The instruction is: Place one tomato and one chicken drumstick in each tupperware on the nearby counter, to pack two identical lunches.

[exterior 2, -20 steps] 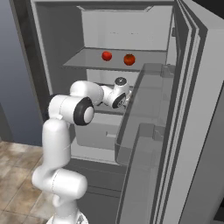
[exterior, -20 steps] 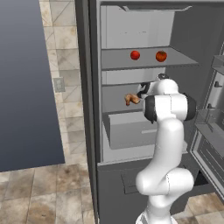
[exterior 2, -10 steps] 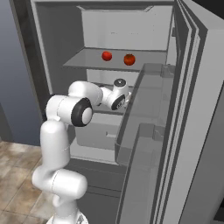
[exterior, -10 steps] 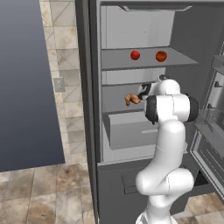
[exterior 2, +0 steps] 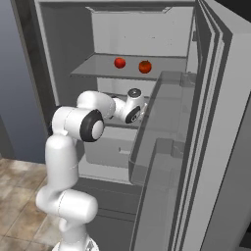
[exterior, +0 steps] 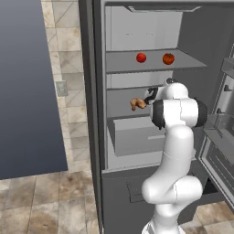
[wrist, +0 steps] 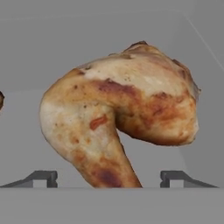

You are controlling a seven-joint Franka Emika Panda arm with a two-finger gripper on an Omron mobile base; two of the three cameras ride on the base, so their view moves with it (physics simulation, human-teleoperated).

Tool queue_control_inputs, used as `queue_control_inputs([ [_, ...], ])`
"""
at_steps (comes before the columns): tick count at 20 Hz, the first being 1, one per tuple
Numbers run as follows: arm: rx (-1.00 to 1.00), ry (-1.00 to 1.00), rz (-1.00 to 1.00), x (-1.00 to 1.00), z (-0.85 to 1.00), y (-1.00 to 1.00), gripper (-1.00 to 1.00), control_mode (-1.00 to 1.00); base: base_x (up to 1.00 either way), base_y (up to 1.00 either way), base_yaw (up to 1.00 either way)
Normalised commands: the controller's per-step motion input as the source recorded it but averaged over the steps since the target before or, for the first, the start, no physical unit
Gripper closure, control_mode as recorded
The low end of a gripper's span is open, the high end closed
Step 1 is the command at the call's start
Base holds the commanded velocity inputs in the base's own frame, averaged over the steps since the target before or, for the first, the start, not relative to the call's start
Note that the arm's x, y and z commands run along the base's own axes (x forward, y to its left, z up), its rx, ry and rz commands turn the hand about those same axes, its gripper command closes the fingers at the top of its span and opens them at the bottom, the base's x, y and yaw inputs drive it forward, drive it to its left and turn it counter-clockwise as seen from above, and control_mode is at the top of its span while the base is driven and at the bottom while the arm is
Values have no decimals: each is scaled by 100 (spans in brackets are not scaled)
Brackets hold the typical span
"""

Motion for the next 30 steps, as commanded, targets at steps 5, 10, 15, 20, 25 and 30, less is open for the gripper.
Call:
queue_control_inputs([
  [5,0,3,0,0,-44,0,100,-100,0,0,0],
  [10,0,4,0,0,-49,0,100,-100,0,0,0],
  [15,0,0,0,-6,-50,0,100,-100,0,0,0],
  [20,0,-2,0,-33,-39,0,100,-100,0,0,0],
  [25,0,-16,0,-78,-6,0,100,-100,0,0,0],
  [30,-2,-18,4,-100,6,0,100,-100,0,0,0],
])
